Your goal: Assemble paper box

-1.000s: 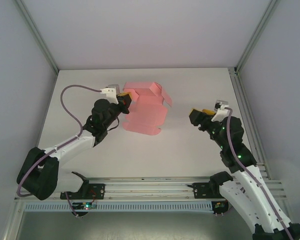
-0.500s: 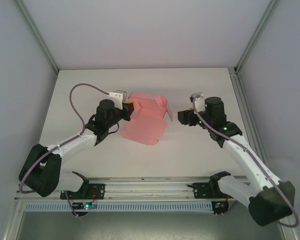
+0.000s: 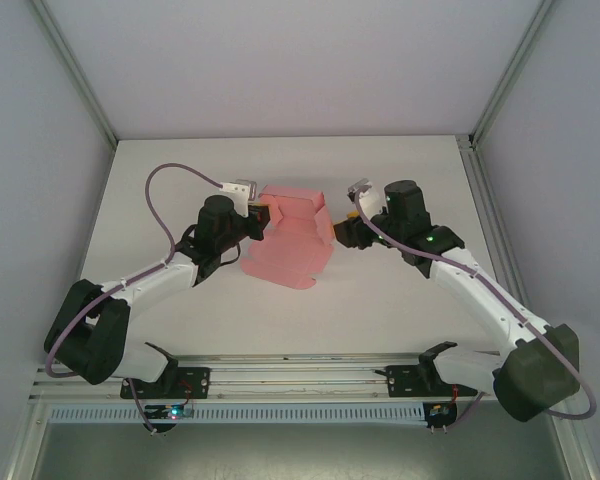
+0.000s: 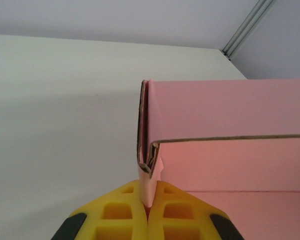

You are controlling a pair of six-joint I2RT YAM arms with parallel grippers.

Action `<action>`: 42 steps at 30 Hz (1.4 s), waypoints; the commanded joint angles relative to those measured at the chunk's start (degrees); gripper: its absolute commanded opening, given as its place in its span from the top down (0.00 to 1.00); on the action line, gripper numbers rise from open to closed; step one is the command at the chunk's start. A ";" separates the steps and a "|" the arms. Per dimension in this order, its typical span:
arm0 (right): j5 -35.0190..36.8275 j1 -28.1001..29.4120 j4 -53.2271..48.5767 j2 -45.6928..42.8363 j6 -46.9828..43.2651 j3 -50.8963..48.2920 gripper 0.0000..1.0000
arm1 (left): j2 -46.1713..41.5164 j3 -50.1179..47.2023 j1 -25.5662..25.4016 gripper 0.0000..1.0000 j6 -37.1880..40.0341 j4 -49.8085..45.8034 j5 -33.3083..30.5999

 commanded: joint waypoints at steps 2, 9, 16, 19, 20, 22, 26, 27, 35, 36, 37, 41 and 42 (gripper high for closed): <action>0.31 2.43 1.07 2.29 -0.74 2.85 0.52 | 0.46 1.85 -0.02 1.00 0.63 -0.47 -0.15; 6.09 5.48 0.52 4.48 0.35 5.56 0.52 | 0.68 2.22 0.00 1.00 1.48 -2.96 -2.10; 4.18 6.34 -1.98 3.61 1.12 7.74 0.49 | 0.85 2.47 -0.06 1.00 2.79 -4.60 -4.29; 2.57 6.40 -2.35 3.33 1.45 7.82 0.49 | 0.86 2.46 0.02 1.00 2.88 -4.54 -4.10; 2.37 6.48 -2.52 3.58 1.63 7.83 0.50 | 0.85 2.47 0.02 1.00 2.84 -4.37 -3.75; 2.10 6.48 -2.55 4.25 1.66 7.83 0.50 | 0.71 2.46 -0.02 1.00 2.95 -3.86 -2.49; 2.81 6.73 -1.77 5.74 1.66 7.87 0.50 | 0.26 2.66 0.00 1.00 3.45 -3.92 -0.97; 3.65 6.85 -1.73 6.04 1.57 7.92 0.51 | 0.09 2.61 -0.02 1.00 3.49 -3.75 -0.56; 11.07 9.22 1.72 8.82 2.07 8.40 0.63 | -1.25 2.37 -0.28 1.00 2.26 -3.19 0.23; 12.59 9.76 2.30 9.20 2.05 8.45 0.66 | -1.48 2.54 -0.28 1.00 2.07 -3.53 0.14; 15.09 10.44 2.91 9.70 2.40 8.45 0.66 | -1.65 2.70 -0.43 1.00 1.56 -3.87 0.04; 29.73 13.82 4.63 12.39 3.75 8.53 0.65 | -2.55 2.59 -0.98 1.00 0.84 -3.86 -0.08; 32.67 14.43 5.12 13.13 4.19 8.66 0.65 | -2.72 2.55 -1.18 1.00 0.89 -3.93 -0.27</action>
